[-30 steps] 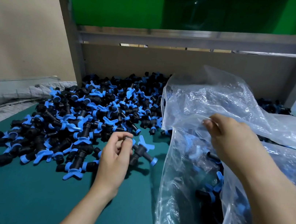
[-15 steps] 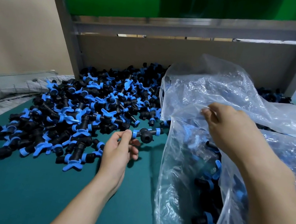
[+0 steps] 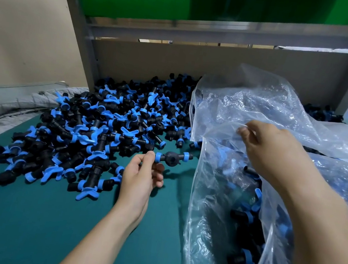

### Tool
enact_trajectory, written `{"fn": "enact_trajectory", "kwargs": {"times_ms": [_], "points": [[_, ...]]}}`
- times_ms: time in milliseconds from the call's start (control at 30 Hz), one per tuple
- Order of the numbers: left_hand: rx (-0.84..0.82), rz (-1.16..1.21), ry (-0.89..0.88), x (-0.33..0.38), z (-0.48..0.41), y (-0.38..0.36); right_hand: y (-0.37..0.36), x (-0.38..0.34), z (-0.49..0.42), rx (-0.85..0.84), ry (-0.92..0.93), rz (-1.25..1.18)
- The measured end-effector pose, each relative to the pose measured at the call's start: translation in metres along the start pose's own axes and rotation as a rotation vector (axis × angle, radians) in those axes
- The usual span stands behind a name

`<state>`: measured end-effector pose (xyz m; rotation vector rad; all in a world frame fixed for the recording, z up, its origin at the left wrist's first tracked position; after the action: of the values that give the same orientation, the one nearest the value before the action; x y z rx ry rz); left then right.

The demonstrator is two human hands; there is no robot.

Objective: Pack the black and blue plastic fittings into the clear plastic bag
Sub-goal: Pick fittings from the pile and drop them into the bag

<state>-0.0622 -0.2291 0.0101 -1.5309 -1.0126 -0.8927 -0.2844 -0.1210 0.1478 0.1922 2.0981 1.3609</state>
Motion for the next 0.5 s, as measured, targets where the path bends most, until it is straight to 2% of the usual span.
{"fn": "enact_trajectory", "kwargs": {"times_ms": [133,267,433,500], "points": [[-0.068,0.074,-0.120,0.028,0.006,-0.009,0.004,-0.001,0.002,0.021,-0.019,-0.030],[-0.267,-0.025,-0.255,0.056,0.036,-0.038,0.010,-0.004,0.002,0.027,-0.032,-0.102],[-0.359,-0.112,-0.222,0.055,0.071,-0.077,0.020,-0.003,0.002,0.066,-0.031,-0.189],[-0.395,-0.091,-0.124,0.040,0.076,-0.103,0.024,-0.005,0.001,0.077,-0.011,-0.194]]}}
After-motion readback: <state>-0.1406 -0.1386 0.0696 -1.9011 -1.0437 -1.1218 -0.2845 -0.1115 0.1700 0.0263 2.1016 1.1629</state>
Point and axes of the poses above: each hand's wrist, its own z-axis away from the middle knuckle, its own y-axis out of the back of the hand, x = y × z, the point moved 9 cm from there along -z, towards the middle knuckle, and after that the axes turned 10 degrees about -y, right-handed, at the moved point
